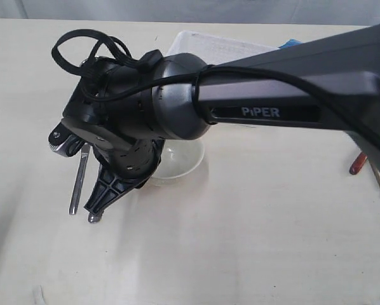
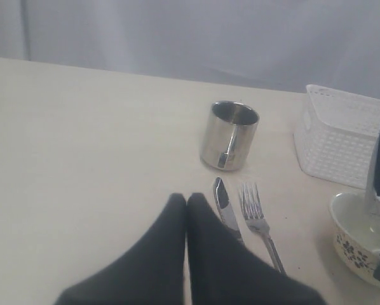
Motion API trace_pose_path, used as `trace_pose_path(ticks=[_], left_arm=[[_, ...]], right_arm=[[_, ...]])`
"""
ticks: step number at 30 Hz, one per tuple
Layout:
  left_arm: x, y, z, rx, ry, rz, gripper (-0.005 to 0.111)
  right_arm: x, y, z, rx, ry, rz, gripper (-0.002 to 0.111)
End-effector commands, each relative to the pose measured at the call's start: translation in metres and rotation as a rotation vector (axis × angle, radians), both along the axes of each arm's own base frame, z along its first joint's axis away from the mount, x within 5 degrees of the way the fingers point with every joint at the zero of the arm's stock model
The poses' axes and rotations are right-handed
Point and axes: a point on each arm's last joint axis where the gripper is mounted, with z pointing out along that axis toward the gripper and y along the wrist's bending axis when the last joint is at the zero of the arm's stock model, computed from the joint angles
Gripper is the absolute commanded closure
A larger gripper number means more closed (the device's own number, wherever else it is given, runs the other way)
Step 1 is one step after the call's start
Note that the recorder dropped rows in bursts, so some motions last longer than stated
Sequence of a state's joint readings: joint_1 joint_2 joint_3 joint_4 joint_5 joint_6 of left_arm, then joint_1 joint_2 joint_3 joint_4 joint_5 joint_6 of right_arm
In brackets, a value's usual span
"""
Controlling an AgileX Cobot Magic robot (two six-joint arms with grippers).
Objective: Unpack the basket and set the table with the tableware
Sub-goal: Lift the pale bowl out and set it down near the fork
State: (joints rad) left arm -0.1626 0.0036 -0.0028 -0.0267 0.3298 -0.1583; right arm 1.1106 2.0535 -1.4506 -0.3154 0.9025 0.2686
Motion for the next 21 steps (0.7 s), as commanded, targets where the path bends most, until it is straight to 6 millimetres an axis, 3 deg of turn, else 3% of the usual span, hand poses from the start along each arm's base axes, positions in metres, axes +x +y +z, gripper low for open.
trace_pose_path(ticks=[1, 7, 14, 18, 21], left_arm=[[0.0, 0.0, 0.0, -0.01, -0.01, 0.0, 0.107], [0.0, 0.0, 0.0, -0.01, -0.01, 0.0, 0.107], [0.0, 0.0, 0.0, -0.007, -0.011, 0.001, 0.107], [0.0, 0.0, 0.0, -0.007, -0.011, 0.001, 0.107], [0.0, 0.0, 0.0, -0.007, -0.011, 0.001, 0.107]], right_arm=[[0.001, -0.003, -0.004, -0.029, 0.01, -0.015, 0.109], [-0.001, -0.003, -0.005, -0.026, 0.035, -0.029, 0.106], [-0.002, -0.006, -0.004, -0.064, 0.046, -0.045, 0.068], [-0.002, -0.007, 0.004, -0.046, 0.035, -0.057, 0.066], [-0.004, -0.01, 0.024, 0.001, 0.015, -0.06, 0.066]])
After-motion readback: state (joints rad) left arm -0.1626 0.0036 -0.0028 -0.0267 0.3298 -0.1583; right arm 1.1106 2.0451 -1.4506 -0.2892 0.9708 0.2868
